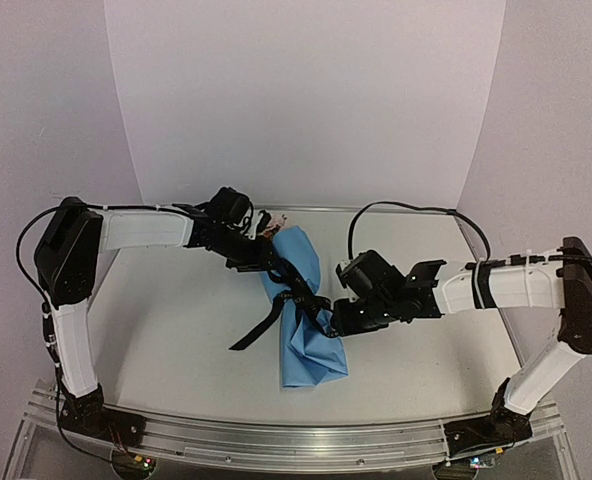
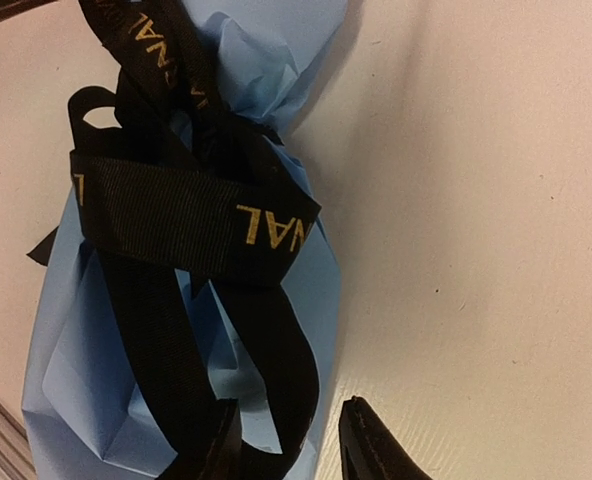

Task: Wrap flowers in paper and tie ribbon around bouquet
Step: Cross the half-tied ribbon over the folded bouquet.

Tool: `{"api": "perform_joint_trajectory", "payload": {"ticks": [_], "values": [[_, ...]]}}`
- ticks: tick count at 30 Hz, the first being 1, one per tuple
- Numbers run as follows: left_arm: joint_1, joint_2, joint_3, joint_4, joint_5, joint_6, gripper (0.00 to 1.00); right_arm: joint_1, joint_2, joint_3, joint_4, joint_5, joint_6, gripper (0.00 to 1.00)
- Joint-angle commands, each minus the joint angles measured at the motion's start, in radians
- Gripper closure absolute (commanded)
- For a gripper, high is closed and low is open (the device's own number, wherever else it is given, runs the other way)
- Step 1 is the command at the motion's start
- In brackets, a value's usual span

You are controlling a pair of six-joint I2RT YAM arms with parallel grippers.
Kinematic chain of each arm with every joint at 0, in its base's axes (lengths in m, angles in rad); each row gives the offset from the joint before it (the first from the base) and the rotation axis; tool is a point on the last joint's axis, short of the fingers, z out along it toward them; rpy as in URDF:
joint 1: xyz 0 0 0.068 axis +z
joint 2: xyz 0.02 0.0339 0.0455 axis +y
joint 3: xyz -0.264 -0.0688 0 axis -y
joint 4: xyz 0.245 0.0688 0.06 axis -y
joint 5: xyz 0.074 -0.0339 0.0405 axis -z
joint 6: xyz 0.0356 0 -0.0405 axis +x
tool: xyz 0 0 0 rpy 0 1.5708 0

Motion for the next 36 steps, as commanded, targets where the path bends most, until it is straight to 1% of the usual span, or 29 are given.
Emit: {"api": "perform_joint_trajectory", "payload": {"ticks": [1,3,7,11,14,16,23,31,36], "values": [[-0.004,0.024,0.055,0.001,-0.002,0.001,0.68,0.007,0.006,0.053,-0.026,0.070,0.001,0.70],[-0.004,0.027,0.055,-0.004,-0.005,0.003,0.76,0.007,0.006,0.065,-0.041,0.090,0.004,0.77],[-0.004,0.022,0.053,-0.012,-0.010,0.006,0.85,0.007,0.004,0.093,-0.074,0.136,0.001,0.88],[-0.004,0.007,0.049,-0.022,-0.017,0.005,0.94,0.006,0.006,0.121,-0.104,0.179,-0.003,0.96],[-0.003,-0.008,0.037,-0.030,-0.025,0.003,0.98,0.007,0.006,0.141,-0.131,0.220,-0.008,1.00],[-0.003,-0.020,0.027,-0.033,-0.029,0.002,1.00,0.006,0.006,0.155,-0.152,0.250,-0.013,1.00],[-0.003,-0.049,-0.013,-0.025,-0.036,-0.009,1.00,0.004,0.040,0.221,-0.198,0.308,-0.055,1.00],[-0.003,-0.079,-0.046,-0.020,-0.035,-0.011,1.00,-0.021,0.090,0.283,-0.216,0.315,-0.089,1.00],[-0.001,-0.093,-0.059,-0.017,-0.041,-0.014,1.00,-0.025,0.093,0.297,-0.234,0.340,-0.085,1.00]]}}
